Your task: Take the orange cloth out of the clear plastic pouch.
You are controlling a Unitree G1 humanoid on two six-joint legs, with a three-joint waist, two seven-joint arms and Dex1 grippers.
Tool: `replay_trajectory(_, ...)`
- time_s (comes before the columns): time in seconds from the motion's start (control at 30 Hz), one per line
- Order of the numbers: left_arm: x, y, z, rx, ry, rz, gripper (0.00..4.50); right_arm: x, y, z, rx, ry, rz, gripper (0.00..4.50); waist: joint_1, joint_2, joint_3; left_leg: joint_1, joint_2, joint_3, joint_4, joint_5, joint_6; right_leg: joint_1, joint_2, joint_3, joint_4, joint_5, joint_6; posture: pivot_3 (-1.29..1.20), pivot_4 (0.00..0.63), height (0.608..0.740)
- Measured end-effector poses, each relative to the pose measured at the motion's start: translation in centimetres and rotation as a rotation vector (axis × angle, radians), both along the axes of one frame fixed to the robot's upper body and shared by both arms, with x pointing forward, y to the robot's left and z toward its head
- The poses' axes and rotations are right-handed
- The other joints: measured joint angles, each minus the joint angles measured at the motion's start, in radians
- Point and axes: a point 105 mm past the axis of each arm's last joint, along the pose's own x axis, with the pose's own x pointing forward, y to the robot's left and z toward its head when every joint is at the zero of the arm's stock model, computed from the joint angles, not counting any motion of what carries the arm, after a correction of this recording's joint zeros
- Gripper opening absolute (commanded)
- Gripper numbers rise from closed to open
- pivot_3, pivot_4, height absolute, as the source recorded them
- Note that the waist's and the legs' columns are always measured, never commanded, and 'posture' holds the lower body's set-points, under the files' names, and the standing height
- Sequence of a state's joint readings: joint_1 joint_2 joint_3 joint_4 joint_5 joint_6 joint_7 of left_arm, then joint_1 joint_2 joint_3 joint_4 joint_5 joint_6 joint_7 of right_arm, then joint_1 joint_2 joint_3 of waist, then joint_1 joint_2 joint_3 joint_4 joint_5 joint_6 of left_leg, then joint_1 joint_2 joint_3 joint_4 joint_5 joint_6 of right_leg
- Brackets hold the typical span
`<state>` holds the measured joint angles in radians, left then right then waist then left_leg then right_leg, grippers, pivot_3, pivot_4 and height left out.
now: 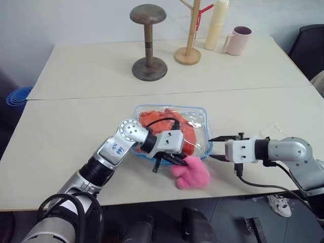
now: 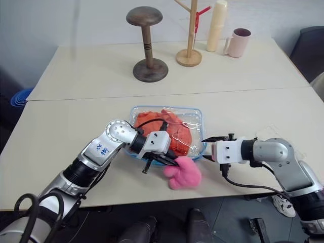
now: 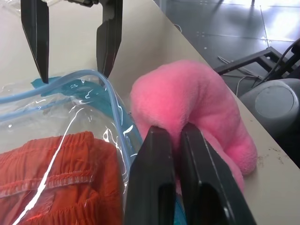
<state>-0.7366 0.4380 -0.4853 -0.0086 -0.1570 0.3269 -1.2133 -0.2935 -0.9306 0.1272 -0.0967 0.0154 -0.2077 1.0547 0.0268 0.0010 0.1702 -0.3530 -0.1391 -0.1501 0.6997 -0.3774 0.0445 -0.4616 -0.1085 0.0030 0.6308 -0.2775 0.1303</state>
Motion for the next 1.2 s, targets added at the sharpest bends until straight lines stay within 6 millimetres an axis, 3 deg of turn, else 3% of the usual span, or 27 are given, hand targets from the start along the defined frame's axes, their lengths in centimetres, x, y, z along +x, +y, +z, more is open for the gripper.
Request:
replay_trajectory(0.1, -0.2, -0.1, 0.2, -0.004, -0.001, -0.003, 0.0, 0.2, 0.1, -0.3, 0.009, 0.008, 0.004, 1.53, -0.001, 0.0, 0.0, 0.0, 0.0, 0.0, 0.0, 0.0, 0.0, 0.0, 0.0, 0.0, 0.0, 0.0, 0.0, 0.0, 0.15, 0.74)
replay_trajectory(0.17, -0.5, 0.0, 0.6, -0.017, 0.009, -0.001, 0.0, 0.0, 0.4, -0.4, 0.01, 0.015, 0.024, 0.81, -0.001, 0.0, 0.0, 0.0, 0.0, 0.0, 0.0, 0.0, 0.0, 0.0, 0.0, 0.0, 0.001, 0.0, 0.0, 0.0, 0.15, 0.74)
replay_trajectory(0.27, -0.6, 1.1, 1.0, -0.03, 0.01, 0.027, 0.0, -0.3, 0.5, -0.4, 0.011, 0.027, 0.048, 0.02, -0.003, 0.0, 0.0, 0.0, 0.0, 0.0, 0.0, 0.0, 0.0, 0.0, 0.0, 0.001, 0.0, 0.0, 0.0, 0.0, 0.15, 0.74)
replay_trajectory(0.43, -0.7, 4.3, 0.1, -0.012, 0.027, 0.135, 0.0, -0.7, 0.3, -0.2, 0.005, 0.042, 0.08, 0.02, -0.002, 0.0, 0.0, 0.0, 0.001, 0.0, 0.0, 0.0, 0.0, 0.0, 0.0, 0.001, 0.0, 0.0, 0.0, 0.0, 0.15, 0.74)
replay_trajectory(0.6, -0.9, 8.8, -0.1, -0.015, 0.064, 0.314, 0.0, -0.7, -0.2, 0.2, -0.01, 0.02, 0.096, 0.02, -0.002, 0.0, 0.0, 0.0, 0.001, 0.0, -0.001, 0.0, 0.0, 0.0, 0.0, 0.002, 0.0, 0.0, 0.0, 0.0, 0.15, 0.74)
replay_trajectory(0.77, -0.9, 14.0, 0.8, -0.021, 0.093, 0.523, 0.0, -1.0, -0.8, 0.3, -0.051, -0.015, 0.141, 0.02, -0.002, 0.0, 0.0, 0.0, 0.001, 0.0, -0.001, 0.0, 0.0, 0.0, 0.0, 0.002, 0.0, 0.0, 0.0, 0.0, 0.15, 0.74)
replay_trajectory(0.93, -1.6, 21.5, 2.9, -0.065, 0.161, 0.813, 0.0, -0.7, -1.8, 0.7, -0.069, -0.056, 0.165, 0.02, -0.004, 0.0, 0.0, 0.001, 0.001, 0.0, -0.002, 0.0, -0.001, 0.0, 0.002, 0.001, -0.001, 0.0, 0.0, 0.0, 0.15, 0.74)
replay_trajectory(1.03, -2.5, 23.2, 3.4, -0.078, 0.203, 0.861, 0.0, -0.6, -2.2, 0.6, -0.066, -0.063, 0.168, 0.02, -0.003, 0.001, 0.0, 0.001, 0.001, 0.0, -0.002, 0.0, -0.001, 0.0, 0.001, 0.001, -0.001, 0.0, 0.0, 0.0, 0.15, 0.74)
replay_trajectory(1.2, -2.8, 24.6, 2.1, -0.066, 0.246, 0.92, 0.0, -0.3, -2.9, 0.4, -0.068, -0.072, 0.161, 0.02, -0.003, 0.001, 0.0, 0.001, 0.002, 0.0, -0.002, -0.001, -0.001, 0.0, 0.002, 0.002, -0.001, 0.0, -0.001, 0.0, 0.15, 0.74)
